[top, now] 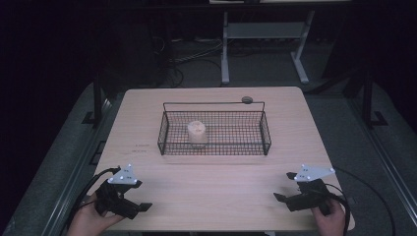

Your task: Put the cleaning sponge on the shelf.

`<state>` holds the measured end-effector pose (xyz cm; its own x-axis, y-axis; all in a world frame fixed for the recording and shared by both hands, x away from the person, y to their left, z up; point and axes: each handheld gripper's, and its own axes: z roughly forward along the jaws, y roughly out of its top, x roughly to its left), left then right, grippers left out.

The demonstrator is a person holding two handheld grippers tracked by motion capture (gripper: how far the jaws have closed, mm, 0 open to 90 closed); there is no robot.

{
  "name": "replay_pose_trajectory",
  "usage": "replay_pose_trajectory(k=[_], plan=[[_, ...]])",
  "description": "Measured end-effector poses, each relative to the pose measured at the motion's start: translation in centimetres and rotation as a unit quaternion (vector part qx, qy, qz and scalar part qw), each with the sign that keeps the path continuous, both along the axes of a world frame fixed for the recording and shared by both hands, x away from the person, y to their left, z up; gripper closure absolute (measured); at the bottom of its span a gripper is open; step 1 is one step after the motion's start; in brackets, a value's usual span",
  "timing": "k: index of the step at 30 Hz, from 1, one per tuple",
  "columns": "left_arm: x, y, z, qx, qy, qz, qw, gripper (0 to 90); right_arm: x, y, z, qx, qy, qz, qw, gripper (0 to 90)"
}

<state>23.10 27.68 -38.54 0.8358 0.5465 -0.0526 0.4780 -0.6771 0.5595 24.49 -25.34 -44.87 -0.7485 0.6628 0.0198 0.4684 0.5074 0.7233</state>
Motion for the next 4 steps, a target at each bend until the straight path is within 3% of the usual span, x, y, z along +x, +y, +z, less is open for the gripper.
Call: replay_pose_trajectory(k=[4], plan=[[0.08, 0.07, -0.1, 0.0, 0.002, 0.0, 1.0, 18.8, 0.09, 0.18, 0.05, -0.002, -0.001, 0.004, 1.0, 14.3]])
